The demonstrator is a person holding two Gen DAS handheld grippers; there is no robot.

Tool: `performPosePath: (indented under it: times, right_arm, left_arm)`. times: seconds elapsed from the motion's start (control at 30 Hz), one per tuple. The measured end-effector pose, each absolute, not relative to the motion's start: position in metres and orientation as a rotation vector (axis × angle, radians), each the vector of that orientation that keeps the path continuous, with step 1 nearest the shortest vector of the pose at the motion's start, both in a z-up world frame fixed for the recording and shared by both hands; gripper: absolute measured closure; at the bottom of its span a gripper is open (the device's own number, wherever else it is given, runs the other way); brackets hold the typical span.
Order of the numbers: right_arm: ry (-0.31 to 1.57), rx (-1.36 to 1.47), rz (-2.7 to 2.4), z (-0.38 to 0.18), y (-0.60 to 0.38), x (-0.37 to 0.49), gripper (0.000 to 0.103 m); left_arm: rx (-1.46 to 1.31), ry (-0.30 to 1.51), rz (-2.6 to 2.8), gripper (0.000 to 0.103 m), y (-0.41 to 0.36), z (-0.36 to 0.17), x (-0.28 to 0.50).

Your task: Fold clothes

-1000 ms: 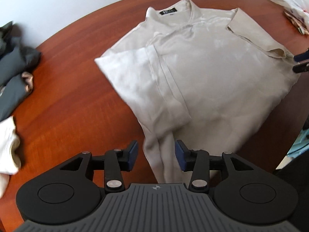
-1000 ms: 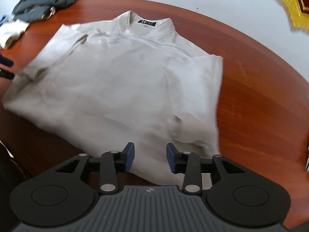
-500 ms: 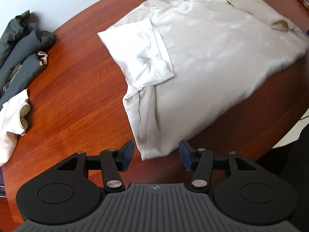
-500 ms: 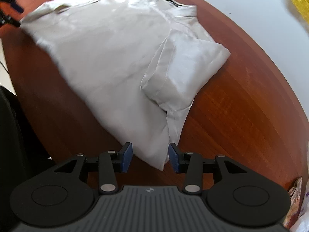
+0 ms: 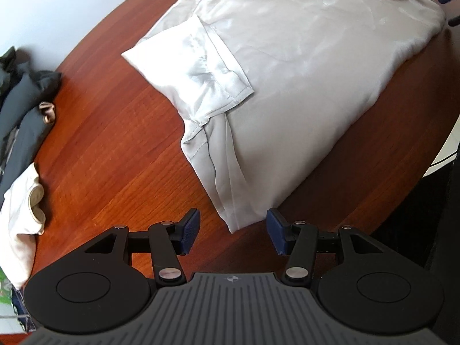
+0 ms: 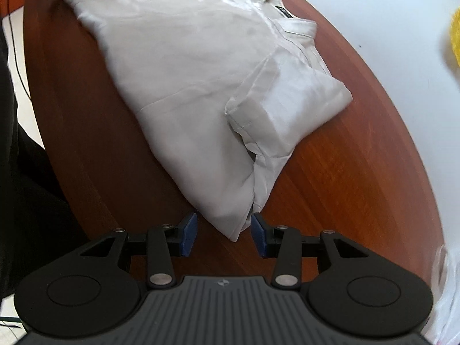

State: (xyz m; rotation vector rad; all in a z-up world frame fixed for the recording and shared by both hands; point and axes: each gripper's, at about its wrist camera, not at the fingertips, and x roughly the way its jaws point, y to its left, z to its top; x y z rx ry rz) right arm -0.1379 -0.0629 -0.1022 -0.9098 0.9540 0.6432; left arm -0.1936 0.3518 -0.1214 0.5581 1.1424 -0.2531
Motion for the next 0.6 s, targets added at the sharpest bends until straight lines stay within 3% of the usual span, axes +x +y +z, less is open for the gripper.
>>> performPosePath:
  times: [0.27, 0.4, 0.5, 0.6]
  right_arm:
    - [0.930, -0.999, 0.666, -0.106, -0.053, -0.137, 0.074]
    - [0.938, -1.001, 0.692, -0.107, -0.050, -0.136, 0.089]
    - [0.952, -0.992, 0.701, -0.108, -0.048, -0.135, 0.094]
    - [0.955, -0.985, 0.703, -0.107, -0.046, -0.133, 0.095]
  left_arm:
    - [0.566, 1.136, -0.301, 0.052, 0.348, -0.124, -0.191]
    - [0.547, 1.151, -0.320, 0.066, 0.351, -0.127, -0.189]
    - [0.541, 1.152, -0.329, 0.079, 0.353, -0.127, -0.189]
    - [0.532, 1.152, -0.338, 0.080, 0.354, -0.126, -0.190]
